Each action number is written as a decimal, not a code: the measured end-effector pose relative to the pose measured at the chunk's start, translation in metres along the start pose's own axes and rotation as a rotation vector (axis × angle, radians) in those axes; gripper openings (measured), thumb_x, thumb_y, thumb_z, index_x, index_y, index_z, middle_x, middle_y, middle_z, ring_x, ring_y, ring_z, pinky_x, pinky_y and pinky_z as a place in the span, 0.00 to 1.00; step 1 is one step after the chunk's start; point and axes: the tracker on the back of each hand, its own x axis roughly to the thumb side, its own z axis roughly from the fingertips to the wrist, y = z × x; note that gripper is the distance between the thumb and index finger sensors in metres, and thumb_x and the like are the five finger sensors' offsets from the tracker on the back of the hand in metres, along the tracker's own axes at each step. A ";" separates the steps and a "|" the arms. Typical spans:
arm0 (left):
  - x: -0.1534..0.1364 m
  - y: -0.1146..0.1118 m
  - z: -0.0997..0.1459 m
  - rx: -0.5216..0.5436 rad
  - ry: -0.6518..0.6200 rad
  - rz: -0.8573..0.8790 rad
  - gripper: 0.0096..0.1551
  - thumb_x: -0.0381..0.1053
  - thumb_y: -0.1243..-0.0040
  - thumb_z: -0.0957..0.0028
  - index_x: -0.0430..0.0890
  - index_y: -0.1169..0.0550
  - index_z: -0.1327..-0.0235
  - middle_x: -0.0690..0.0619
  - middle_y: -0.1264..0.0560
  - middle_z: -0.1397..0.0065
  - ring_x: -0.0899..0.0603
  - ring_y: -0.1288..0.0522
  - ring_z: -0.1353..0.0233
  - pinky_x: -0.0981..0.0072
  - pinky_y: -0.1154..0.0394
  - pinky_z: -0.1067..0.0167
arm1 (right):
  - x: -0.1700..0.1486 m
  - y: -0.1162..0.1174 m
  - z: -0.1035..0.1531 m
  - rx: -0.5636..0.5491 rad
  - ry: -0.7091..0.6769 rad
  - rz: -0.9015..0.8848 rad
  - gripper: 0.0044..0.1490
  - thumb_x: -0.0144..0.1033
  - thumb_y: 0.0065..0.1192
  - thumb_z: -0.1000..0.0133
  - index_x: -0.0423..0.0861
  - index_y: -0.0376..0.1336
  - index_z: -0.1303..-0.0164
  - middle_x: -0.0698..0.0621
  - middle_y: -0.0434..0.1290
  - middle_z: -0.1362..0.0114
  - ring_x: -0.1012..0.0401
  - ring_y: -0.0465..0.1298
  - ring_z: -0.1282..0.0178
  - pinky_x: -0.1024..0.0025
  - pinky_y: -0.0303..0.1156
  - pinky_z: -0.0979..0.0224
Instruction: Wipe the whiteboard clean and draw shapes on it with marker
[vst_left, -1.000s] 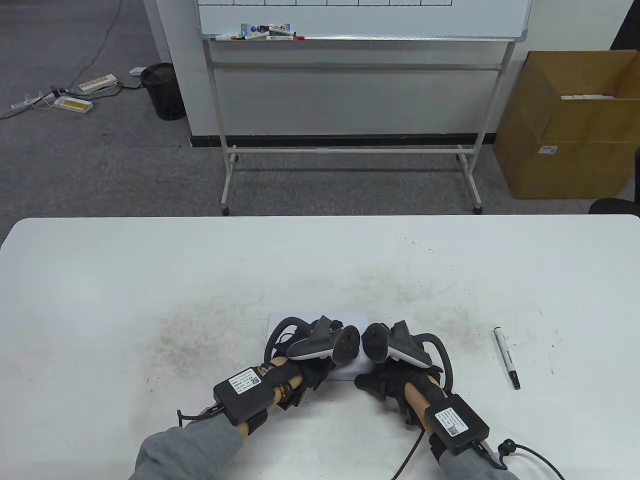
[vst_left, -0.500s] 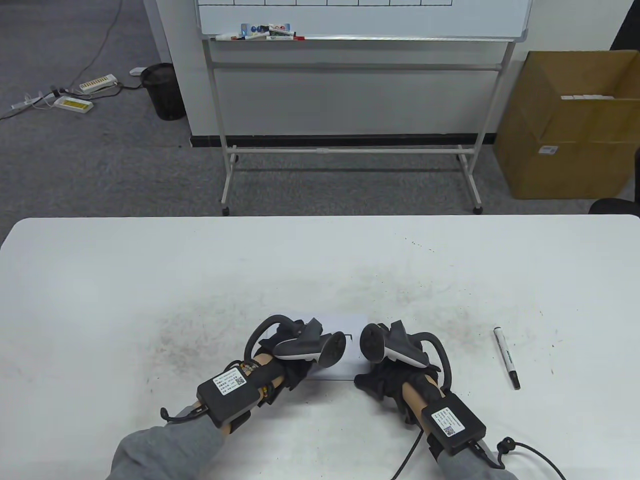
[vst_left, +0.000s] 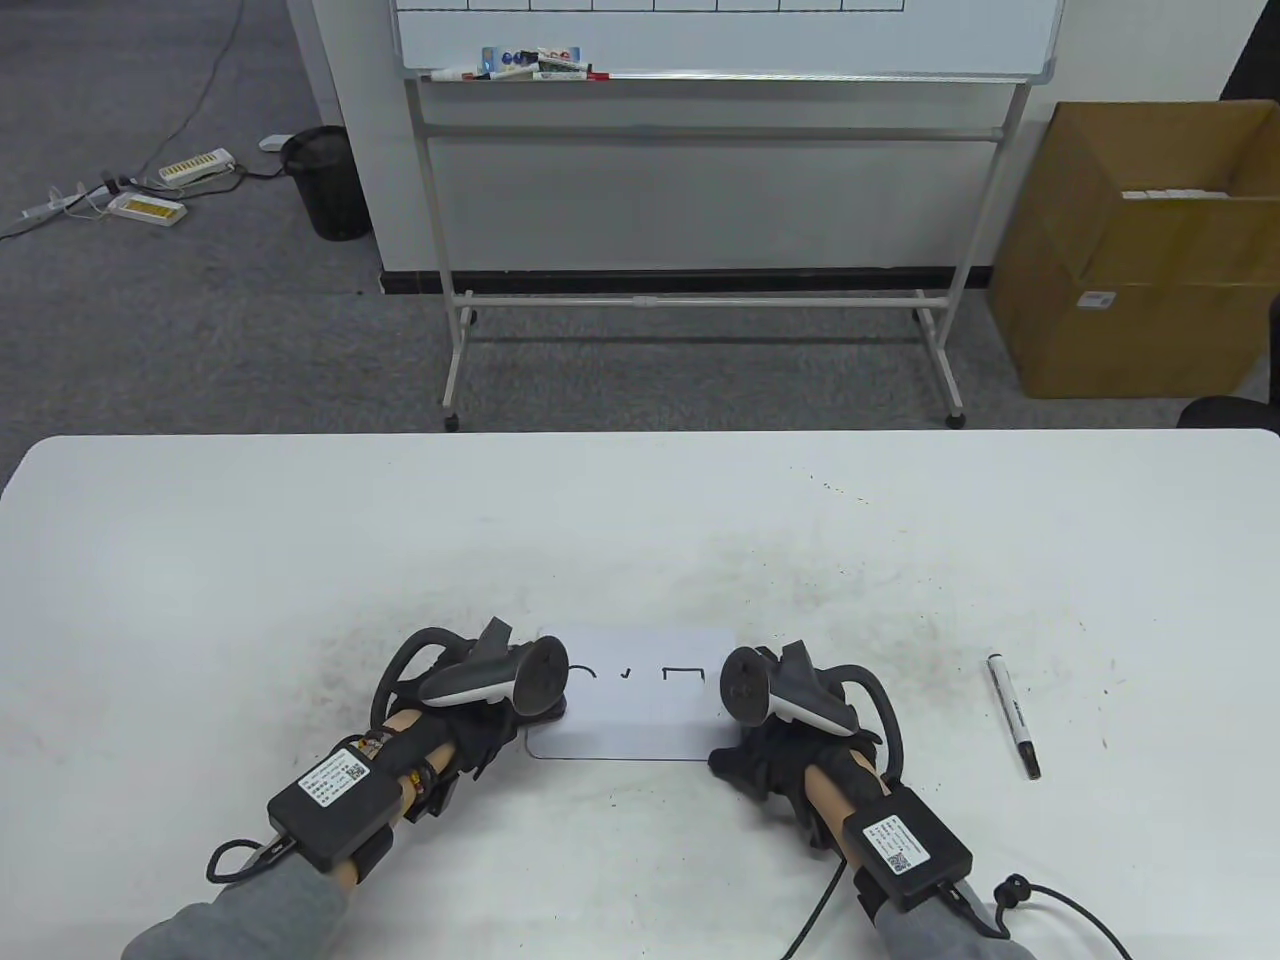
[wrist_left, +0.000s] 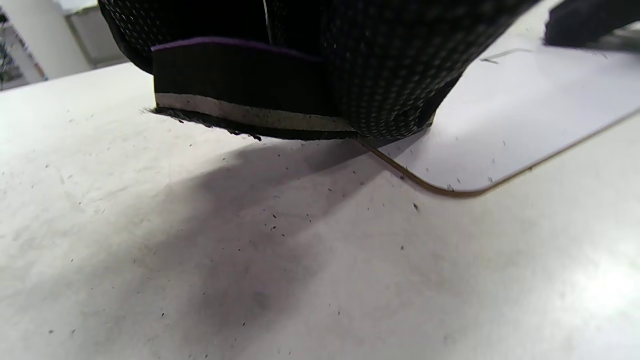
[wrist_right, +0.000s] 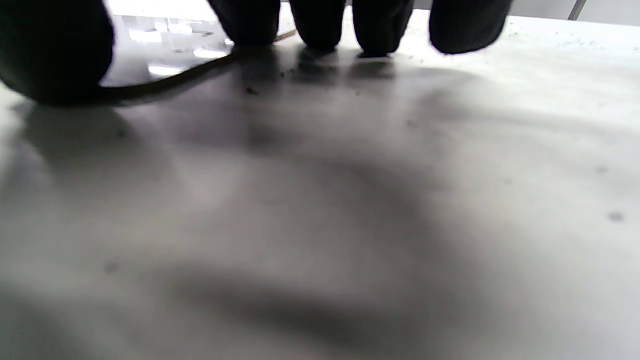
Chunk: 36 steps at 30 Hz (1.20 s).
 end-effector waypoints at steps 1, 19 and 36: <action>-0.003 0.002 0.000 0.004 0.009 0.023 0.34 0.48 0.30 0.59 0.67 0.28 0.38 0.47 0.35 0.18 0.35 0.27 0.24 0.40 0.29 0.31 | 0.000 0.000 0.000 0.000 0.000 -0.002 0.61 0.73 0.63 0.59 0.56 0.47 0.19 0.48 0.48 0.12 0.44 0.53 0.11 0.37 0.57 0.20; 0.102 0.042 -0.061 0.137 -0.098 0.110 0.34 0.49 0.33 0.57 0.67 0.30 0.36 0.47 0.38 0.17 0.36 0.29 0.22 0.41 0.30 0.28 | -0.002 0.001 0.000 -0.014 -0.009 -0.013 0.61 0.73 0.62 0.59 0.56 0.47 0.20 0.48 0.48 0.12 0.43 0.53 0.11 0.38 0.58 0.20; 0.108 0.026 -0.063 0.088 -0.145 -0.047 0.34 0.48 0.32 0.58 0.67 0.30 0.38 0.46 0.37 0.18 0.35 0.28 0.24 0.40 0.29 0.31 | 0.000 -0.002 0.000 -0.015 -0.003 0.007 0.61 0.73 0.63 0.60 0.55 0.48 0.20 0.48 0.50 0.12 0.43 0.55 0.12 0.38 0.59 0.21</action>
